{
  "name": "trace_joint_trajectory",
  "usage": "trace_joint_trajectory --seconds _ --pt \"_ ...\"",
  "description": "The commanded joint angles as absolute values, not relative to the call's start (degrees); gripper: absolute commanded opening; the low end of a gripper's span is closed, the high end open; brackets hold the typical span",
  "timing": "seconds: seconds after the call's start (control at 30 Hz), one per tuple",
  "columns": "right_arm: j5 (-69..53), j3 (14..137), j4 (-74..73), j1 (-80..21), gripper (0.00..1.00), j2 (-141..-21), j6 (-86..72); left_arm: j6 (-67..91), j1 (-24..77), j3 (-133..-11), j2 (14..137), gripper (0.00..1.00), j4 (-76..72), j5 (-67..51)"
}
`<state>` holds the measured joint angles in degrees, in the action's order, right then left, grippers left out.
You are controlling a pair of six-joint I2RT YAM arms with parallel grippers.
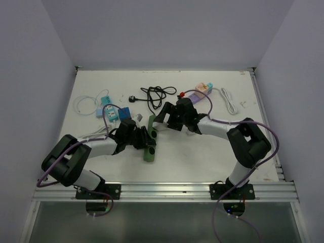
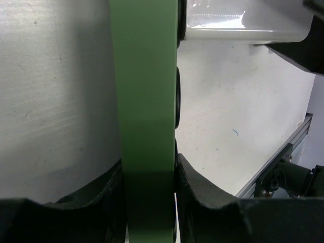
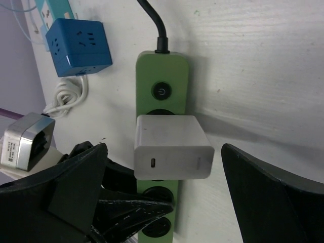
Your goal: Pull the plug off the socket
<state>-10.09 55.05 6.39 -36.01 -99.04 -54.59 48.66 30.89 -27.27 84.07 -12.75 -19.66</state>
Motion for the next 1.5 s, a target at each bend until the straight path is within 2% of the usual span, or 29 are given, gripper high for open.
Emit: trace_joint_trajectory --seconds 0.0,0.33,0.43,0.47,0.53,0.57,0.6,0.63,0.67,0.7,0.73,0.8,0.83,0.93,1.1,1.2,1.23,1.3,1.33,1.4,1.47 --pt "-11.34 58.09 10.81 -36.47 0.98 -100.28 -55.9 46.93 31.64 -27.07 85.52 0.0 -11.43 -20.92" --pt "-12.3 56.26 12.48 -37.27 0.87 -102.57 -57.92 47.37 31.82 -27.07 85.96 0.0 -11.51 -20.3" --pt "-12.57 55.46 12.83 -37.26 0.75 -102.39 -58.01 47.46 31.82 -27.07 85.96 0.0 -11.78 -20.21" --pt "-12.66 55.28 13.18 -37.18 0.65 -102.31 -58.09 47.46 31.82 -27.07 85.96 0.0 -12.04 -20.21" --pt "-12.83 54.67 13.45 -37.27 0.5 -101.78 -58.53 47.64 31.82 -26.89 85.78 0.01 -12.3 -20.13" --pt "-12.83 54.58 13.36 -37.27 0.43 -101.6 -58.62 47.64 31.82 -26.89 85.61 0.06 -12.57 -20.04" --pt "-13.09 54.41 13.36 -37.27 0.3 -101.34 -58.71 47.81 31.82 -26.89 85.34 0.1 -12.66 -19.95" --pt "-13.18 54.14 13.36 -37.18 0.25 -101.16 -58.71 47.9 31.82 -26.98 85.17 0.2 -12.74 -19.69" --pt "-13.18 53.97 13.1 -37.26 0.21 -101.16 -58.71 47.9 31.82 -26.98 84.9 0.26 -12.92 -19.6" --pt "-13.27 53.53 13.01 -37.18 0.13 -100.9 -58.8 47.99 31.82 -27.16 84.55 0.34 -13.01 -19.43" --pt "-13.45 53.26 13.01 -37.26 0.09 -100.72 -58.89 47.99 31.82 -27.51 84.38 0.53 -13.01 -19.08" --pt "-13.8 52.65 13.27 -37.35 0.0 -100.55 -59.06 47.81 31.82 -28.12 84.29 0.66 -12.75 -18.81" --pt "-13.97 52.39 13.27 -37.27 0.0 -100.37 -59.06 47.64 31.82 -29.08 84.37 0.74 -12.57 -18.37" --pt "-14.24 51.86 13.18 -37.53 0.0 -99.58 -59.06 46.76 31.82 -31.71 85.08 0.85 -10.64 -17.14" --pt "-13.97 51.24 12.83 -38.14 0.0 -98.09 -59.06 45.62 31.82 -35.68 88.76 0.85 -9.06 -15.38" --pt "-14.15 50.98 12.57 -38.5 0.0 -97.39 -58.98 44.48 31.82 -37.88 91.31 0.77 -7.74 -13.28" --pt "-14.06 50.98 12.57 -38.58 0.0 -97.21 -59.06 44.3 31.73 -38.66 92.01 0.7 -7.47 -13.01" --pt "-13.97 50.37 12.57 -38.67 0.0 -96.6 -59.06 44.03 31.73 -38.94 93.42 0.61 -7.21 -12.83" --pt "-13.97 50.27 12.48 -38.67 0.0 -96.42 -59.24 44.12 31.73 -38.41 93.51 0.53 -7.64 -13.53" --pt "-13.54 50.01 12.31 -38.67 0.0 -95.89 -59.06 44.65 31.82 -37.53 93.34 0.46 -8.43 -13.97" --pt "-13.53 50.1 12.13 -38.67 0.0 -95.71 -58.97 44.82 31.82 -36.39 92.73 0.33 -8.61 -13.54"
